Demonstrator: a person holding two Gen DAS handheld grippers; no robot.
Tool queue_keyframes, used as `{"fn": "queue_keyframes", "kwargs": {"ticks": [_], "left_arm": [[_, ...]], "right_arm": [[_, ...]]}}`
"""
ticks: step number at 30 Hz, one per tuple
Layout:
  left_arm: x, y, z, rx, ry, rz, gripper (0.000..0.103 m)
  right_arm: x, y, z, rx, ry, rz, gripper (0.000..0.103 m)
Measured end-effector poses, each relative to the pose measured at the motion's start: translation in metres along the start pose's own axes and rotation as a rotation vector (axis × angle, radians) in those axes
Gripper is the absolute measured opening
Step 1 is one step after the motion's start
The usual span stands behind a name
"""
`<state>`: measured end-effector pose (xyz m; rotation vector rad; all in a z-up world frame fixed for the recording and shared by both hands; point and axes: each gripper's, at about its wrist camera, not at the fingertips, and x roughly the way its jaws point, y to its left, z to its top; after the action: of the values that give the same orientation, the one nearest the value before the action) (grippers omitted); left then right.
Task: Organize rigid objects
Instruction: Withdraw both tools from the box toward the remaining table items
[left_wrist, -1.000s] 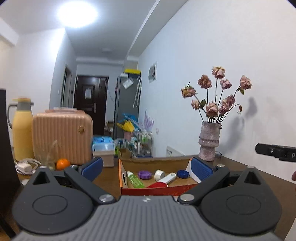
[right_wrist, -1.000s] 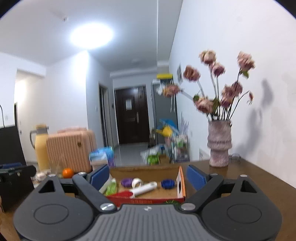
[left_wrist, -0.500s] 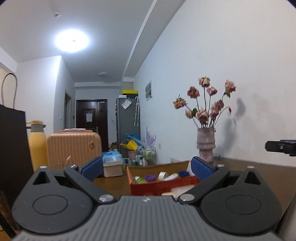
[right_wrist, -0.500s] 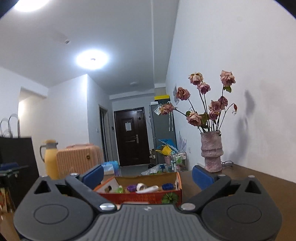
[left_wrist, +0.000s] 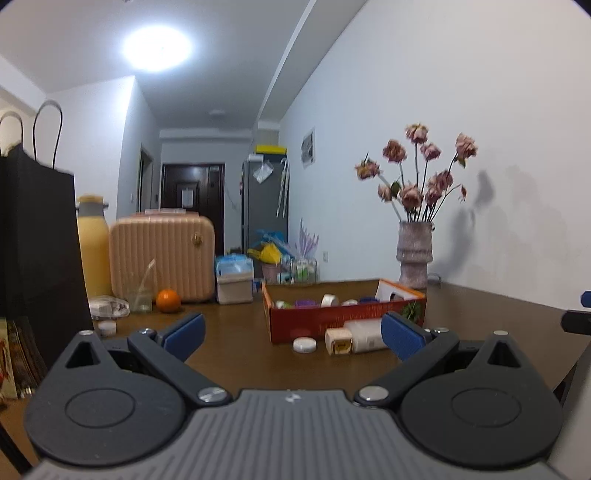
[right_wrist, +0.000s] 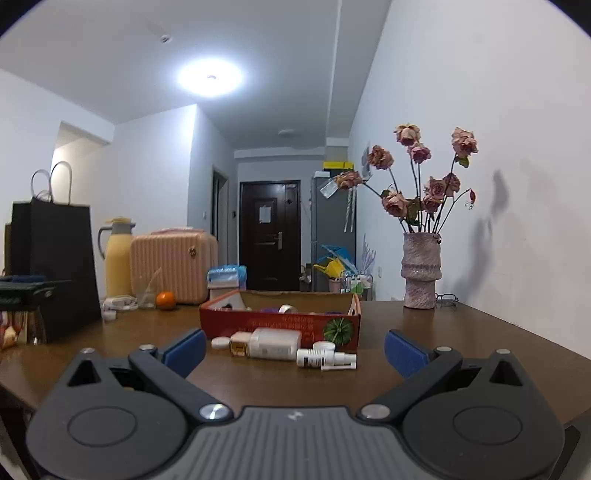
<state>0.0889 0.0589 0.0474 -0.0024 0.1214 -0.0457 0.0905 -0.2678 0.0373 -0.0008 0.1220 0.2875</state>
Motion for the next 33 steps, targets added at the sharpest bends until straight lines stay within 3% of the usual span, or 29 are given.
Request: {"fn": "queue_keyframes", "kwargs": {"ticks": [6, 14, 21, 33], "left_arm": [[0.018, 0.001, -0.017, -0.010, 0.083, -0.007, 0.103], [0.050, 0.007, -0.031, 0.017, 0.175, 0.000, 0.103], [0.104, 0.012, -0.039, 0.040, 0.284, 0.030, 0.103], [0.202, 0.020, -0.034, 0.043, 0.477, -0.056, 0.103]], "right_arm": [[0.008, -0.006, -0.010, 0.020, 0.045, -0.005, 0.103], [0.055, -0.025, -0.024, 0.037, 0.174, -0.004, 0.103], [0.109, -0.038, -0.024, 0.034, 0.246, -0.013, 0.103], [0.199, -0.047, -0.023, -0.059, 0.361, -0.004, 0.099]]}}
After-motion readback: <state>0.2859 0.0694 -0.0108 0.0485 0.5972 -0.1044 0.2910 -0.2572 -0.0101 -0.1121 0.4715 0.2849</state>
